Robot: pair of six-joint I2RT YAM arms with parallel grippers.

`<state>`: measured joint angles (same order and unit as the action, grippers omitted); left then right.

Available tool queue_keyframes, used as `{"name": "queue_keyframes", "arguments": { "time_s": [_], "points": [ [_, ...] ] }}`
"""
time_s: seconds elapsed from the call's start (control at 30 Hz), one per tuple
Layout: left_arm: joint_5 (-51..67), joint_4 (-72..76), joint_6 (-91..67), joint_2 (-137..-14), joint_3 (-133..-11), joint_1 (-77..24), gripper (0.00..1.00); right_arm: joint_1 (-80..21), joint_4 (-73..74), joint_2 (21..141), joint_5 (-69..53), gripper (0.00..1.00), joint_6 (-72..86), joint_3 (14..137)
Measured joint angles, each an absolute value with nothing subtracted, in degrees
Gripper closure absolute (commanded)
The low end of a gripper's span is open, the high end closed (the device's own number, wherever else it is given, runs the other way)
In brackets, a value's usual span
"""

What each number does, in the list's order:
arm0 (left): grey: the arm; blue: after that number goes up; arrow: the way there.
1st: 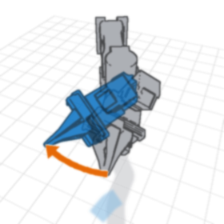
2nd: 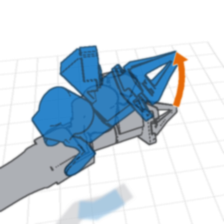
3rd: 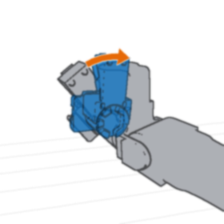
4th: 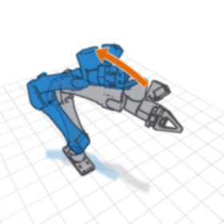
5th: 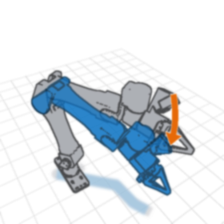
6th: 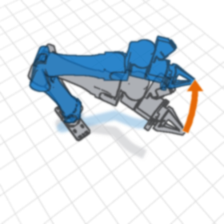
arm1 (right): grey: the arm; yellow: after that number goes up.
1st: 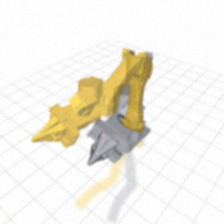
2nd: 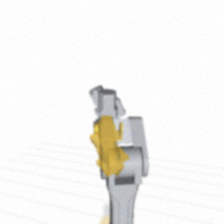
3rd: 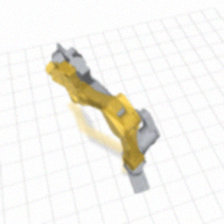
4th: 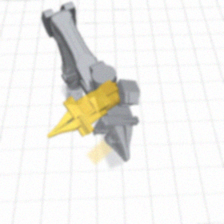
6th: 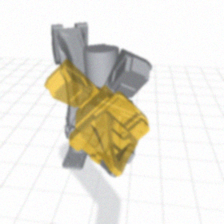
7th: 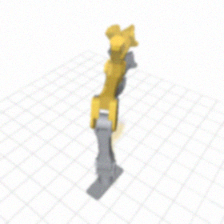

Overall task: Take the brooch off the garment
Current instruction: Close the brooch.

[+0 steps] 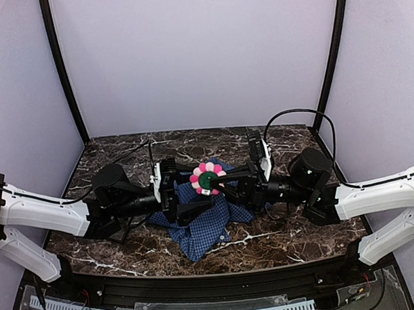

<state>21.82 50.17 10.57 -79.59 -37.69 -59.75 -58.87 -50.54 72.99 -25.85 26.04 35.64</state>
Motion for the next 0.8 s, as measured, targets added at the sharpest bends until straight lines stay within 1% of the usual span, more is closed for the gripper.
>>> {"name": "queue_keyframes", "arguments": {
  "time_s": [0.23,0.43,0.8],
  "points": [
    [22.0,51.2,9.5,-78.7,-37.7,-59.7,0.27,-58.9,-50.5,73.2,-25.8,1.0,26.1,35.6],
    [21.9,51.2,8.8,-78.7,-37.7,-59.7,0.39,-58.9,-50.5,73.2,-25.9,1.0,26.1,35.6],
    [21.7,51.2,8.6,-78.7,-37.7,-59.7,0.54,-58.9,-50.5,73.2,-25.8,1.0,26.1,35.6]
  ]
}}
